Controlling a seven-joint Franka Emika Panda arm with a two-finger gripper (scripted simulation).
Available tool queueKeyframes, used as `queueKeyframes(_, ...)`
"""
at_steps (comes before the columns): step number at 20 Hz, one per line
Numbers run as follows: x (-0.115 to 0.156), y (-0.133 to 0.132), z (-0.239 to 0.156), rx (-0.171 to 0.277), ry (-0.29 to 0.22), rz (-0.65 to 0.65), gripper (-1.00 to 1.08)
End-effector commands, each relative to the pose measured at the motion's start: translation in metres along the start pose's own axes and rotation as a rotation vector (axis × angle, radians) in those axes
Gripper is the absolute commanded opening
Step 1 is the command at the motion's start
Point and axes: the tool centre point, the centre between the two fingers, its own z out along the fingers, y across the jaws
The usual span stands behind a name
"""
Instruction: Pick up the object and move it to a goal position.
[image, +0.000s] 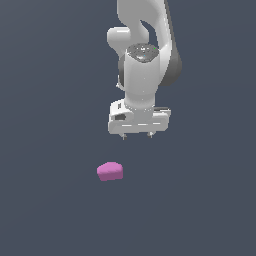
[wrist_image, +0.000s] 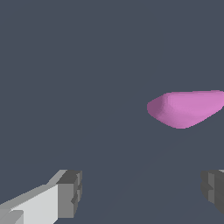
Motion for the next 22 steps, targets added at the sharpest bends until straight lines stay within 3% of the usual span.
queueKeyframes(1, 0.0, 0.0, 0.0, 0.0, 0.0, 0.0, 1.0)
queueKeyframes(10, 0.007, -0.025, -0.016, 0.002, 0.019, -0.078, 1.0)
queueKeyframes(22, 0.01, -0.018, -0.011, 0.004, 0.012, 0.003, 1.0)
